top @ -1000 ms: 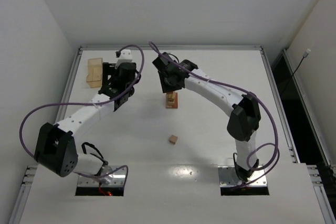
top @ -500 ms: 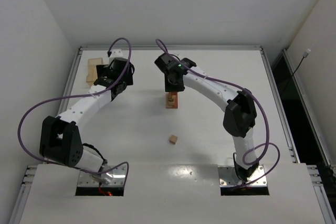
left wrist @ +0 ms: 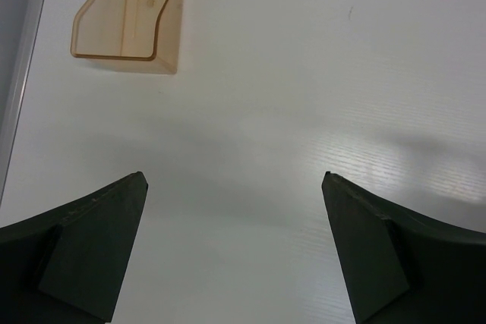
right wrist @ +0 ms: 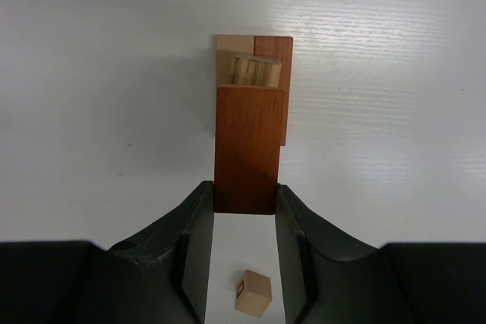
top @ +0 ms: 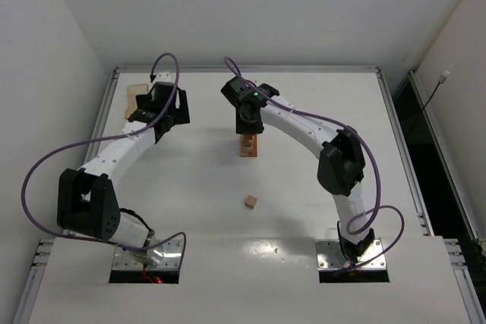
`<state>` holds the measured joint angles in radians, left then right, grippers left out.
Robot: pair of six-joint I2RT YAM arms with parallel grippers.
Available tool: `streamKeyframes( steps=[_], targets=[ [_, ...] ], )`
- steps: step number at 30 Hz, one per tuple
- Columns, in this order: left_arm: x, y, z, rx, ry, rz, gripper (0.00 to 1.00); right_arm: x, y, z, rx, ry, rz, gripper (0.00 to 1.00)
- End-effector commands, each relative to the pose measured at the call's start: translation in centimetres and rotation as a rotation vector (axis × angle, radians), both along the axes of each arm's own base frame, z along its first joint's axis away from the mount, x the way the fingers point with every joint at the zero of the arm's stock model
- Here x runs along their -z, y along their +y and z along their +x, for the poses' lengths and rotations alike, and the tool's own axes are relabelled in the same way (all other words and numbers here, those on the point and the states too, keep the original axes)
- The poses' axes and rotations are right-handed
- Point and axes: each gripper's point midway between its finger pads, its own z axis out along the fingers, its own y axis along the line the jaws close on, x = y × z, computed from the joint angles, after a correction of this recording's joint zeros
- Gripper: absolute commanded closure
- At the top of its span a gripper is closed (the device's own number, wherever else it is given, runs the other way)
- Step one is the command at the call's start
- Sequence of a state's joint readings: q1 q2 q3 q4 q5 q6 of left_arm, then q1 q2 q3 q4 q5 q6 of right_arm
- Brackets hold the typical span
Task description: Build the wood block tower
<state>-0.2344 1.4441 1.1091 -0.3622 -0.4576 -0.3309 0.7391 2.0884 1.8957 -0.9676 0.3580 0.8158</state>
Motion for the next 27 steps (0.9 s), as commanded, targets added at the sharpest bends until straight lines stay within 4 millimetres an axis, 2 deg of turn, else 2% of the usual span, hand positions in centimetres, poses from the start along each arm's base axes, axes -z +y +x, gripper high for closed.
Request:
streamKeyframes(
  steps=[1, 13, 24, 27],
  targets=[
    [-1.2, -0.6, 1.0, 0.010, -0.037, -0.039, 0.00, -1.1, 1.0, 0.9, 0.025, -0.028, 0.046, 1.00],
    [-0.8, -1.2, 1.6, 0.032, -0.024, -0.054, 0.00, 0.3, 0.0, 1.5, 0.055, 0.012, 0.040, 1.00],
    [-0.7, -1.4, 1.7, 0.040, -0.013, -0.059, 0.00, 0.9, -0.1, 1.6, 0.086, 0.033, 0.049, 1.00],
    [-0.3, -1.4, 1.8, 0.039, -0.004, -0.057, 0.00, 1.2, 0.6, 1.5, 0.083, 0.046, 0.083, 1.00]
  ],
)
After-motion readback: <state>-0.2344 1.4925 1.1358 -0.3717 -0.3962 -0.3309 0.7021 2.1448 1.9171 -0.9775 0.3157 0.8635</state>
